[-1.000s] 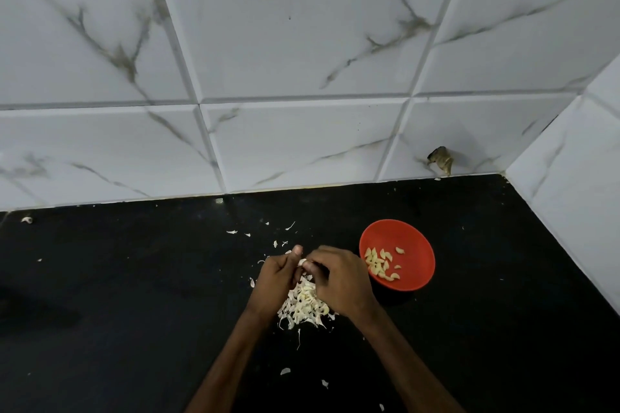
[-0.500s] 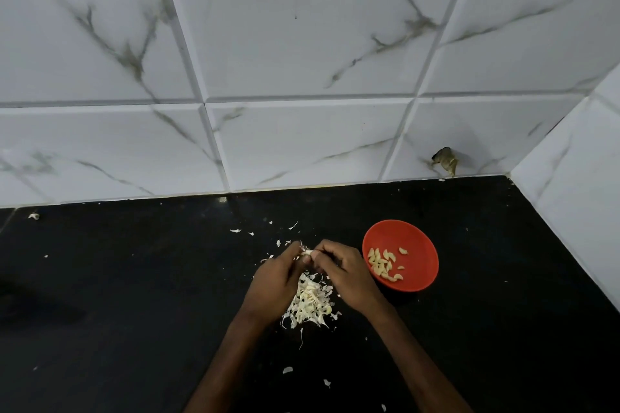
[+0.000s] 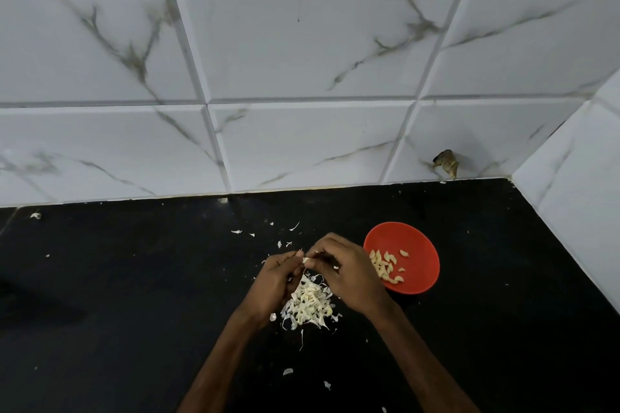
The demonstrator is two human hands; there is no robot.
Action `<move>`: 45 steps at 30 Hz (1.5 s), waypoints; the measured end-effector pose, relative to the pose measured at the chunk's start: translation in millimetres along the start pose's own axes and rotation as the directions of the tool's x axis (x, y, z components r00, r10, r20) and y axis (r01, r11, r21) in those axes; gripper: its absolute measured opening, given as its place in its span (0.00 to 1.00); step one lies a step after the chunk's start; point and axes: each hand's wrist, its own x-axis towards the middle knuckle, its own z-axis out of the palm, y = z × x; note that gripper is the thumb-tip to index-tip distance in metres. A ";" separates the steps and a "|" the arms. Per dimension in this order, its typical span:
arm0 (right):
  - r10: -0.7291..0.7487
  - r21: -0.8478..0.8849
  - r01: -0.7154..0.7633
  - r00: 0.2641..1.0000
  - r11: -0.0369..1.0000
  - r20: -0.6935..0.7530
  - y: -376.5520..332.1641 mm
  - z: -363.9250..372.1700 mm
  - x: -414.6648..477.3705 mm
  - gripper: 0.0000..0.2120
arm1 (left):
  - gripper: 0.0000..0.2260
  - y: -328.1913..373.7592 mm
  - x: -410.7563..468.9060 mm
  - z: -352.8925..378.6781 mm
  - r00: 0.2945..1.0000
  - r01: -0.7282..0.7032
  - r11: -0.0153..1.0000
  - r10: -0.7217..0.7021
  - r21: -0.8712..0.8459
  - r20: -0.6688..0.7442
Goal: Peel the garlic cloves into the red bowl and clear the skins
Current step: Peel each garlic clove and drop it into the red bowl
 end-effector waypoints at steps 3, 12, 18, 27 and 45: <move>0.093 0.094 -0.083 0.990 0.992 -0.107 -2.8 8.4 -0.8 0.09 | 0.18 -2.0 -0.7 0.7 1.000 -0.009 1.000 0.009 -0.016 0.006; 0.205 0.040 -0.201 0.959 0.979 -0.195 -5.5 16.9 -1.6 0.05 | 0.14 -14.8 0.2 1.3 0.955 -0.155 0.820 0.267 0.551 -0.129; -0.120 -0.113 0.088 0.940 0.990 -0.319 -3.5 19.1 -3.0 0.05 | 0.16 -1.7 -6.4 6.4 0.991 -0.065 0.998 0.062 -0.020 -0.114; 0.252 0.244 -0.197 0.942 0.950 -0.222 19.5 26.5 -17.4 0.06 | 0.13 -6.9 -6.3 1.1 0.974 -0.136 0.989 0.144 0.053 -0.177; 0.667 0.808 -0.455 0.737 0.374 0.106 16.8 27.5 -22.1 0.20 | 0.07 -21.4 15.2 13.9 0.961 -0.215 0.837 0.274 0.503 -0.045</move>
